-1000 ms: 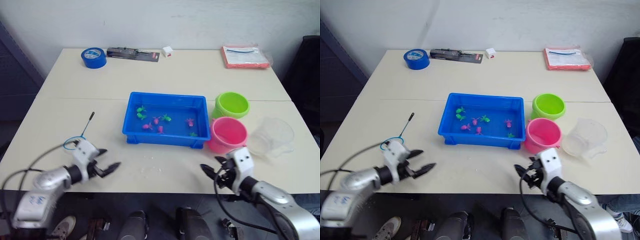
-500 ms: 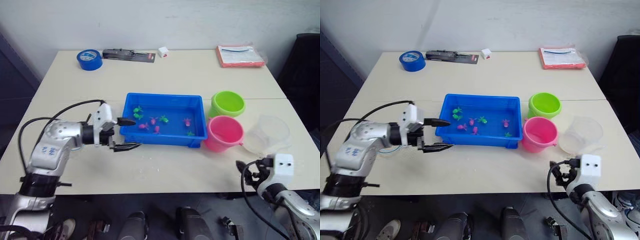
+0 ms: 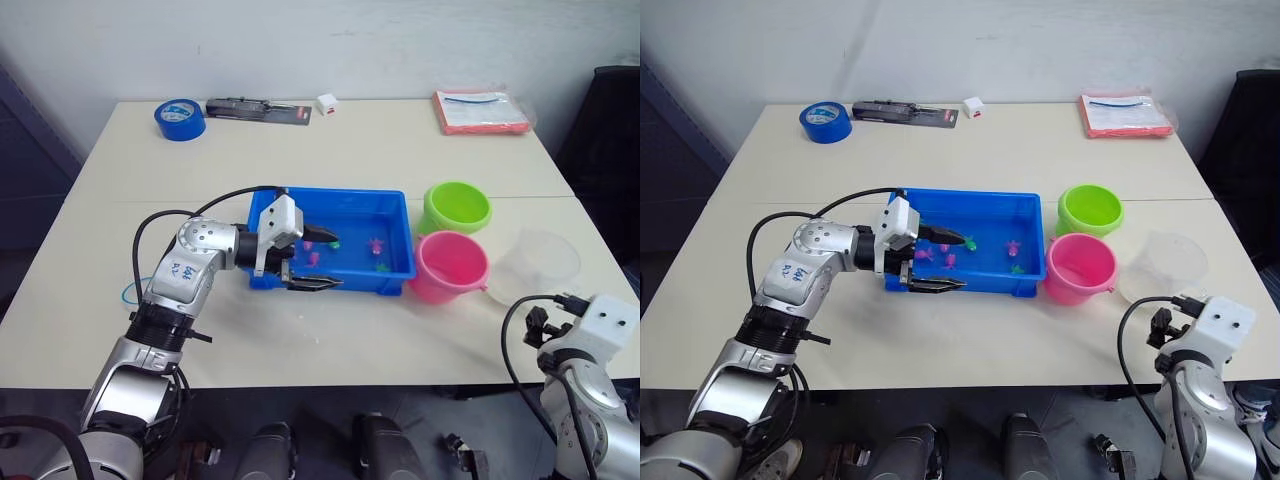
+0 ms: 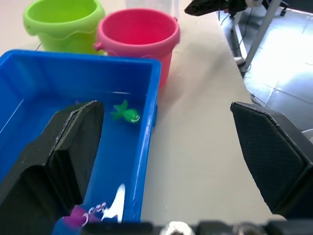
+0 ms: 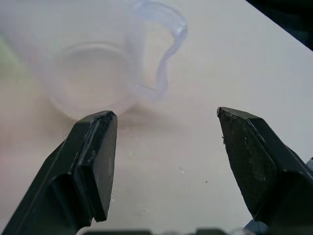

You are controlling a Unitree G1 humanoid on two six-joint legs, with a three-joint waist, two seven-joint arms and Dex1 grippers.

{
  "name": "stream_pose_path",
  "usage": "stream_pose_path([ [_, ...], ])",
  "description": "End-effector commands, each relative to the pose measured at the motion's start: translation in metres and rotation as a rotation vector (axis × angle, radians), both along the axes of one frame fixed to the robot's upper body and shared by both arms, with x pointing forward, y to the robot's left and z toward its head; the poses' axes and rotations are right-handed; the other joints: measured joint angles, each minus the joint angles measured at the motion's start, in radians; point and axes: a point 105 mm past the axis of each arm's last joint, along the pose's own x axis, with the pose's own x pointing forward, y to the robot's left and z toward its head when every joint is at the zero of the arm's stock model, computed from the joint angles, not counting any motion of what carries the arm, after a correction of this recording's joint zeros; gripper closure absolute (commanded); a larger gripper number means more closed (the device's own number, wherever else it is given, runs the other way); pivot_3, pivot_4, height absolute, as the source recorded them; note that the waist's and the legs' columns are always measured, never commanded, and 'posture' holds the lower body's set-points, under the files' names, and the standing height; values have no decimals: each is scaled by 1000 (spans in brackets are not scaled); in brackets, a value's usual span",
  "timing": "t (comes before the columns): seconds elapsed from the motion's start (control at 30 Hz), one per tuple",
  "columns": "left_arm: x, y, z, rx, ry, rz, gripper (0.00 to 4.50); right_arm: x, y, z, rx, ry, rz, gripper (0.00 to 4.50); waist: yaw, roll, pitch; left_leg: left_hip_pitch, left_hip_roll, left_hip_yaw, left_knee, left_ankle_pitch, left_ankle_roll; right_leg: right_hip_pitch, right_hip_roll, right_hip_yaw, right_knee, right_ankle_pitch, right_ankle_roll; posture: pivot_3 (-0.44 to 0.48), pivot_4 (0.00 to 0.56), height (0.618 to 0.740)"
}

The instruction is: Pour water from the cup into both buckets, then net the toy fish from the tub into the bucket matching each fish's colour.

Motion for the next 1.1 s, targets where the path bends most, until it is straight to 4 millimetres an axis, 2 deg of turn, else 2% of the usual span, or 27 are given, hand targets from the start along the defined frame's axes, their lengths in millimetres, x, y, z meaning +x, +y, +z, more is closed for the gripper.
stream_pose_path([
  [0.03,-3,-4,9,0,-48,-21,30,0,-13,13,-35,-48,-70,0,0,0,0,0,0,0,0,0,0,0,0,0,0,0,0,0,150,737],
  [0.27,-5,-4,10,0,-57,-21,30,14,-20,15,-13,-75,-103,0,1,0,0,0,0,0,0,0,0,0,0,0,0,0,0,0,150,737],
  [0.63,-5,4,13,11,-68,2,30,21,-40,18,-30,-110,-205,0,-1,0,0,0,0,0,0,0,0,0,0,1,0,0,0,0,150,737],
  [1.1,-7,1,14,20,-72,-5,30,38,-41,12,-9,-156,-226,0,-2,0,0,0,0,0,0,0,0,0,-1,1,0,0,0,0,150,737],
])
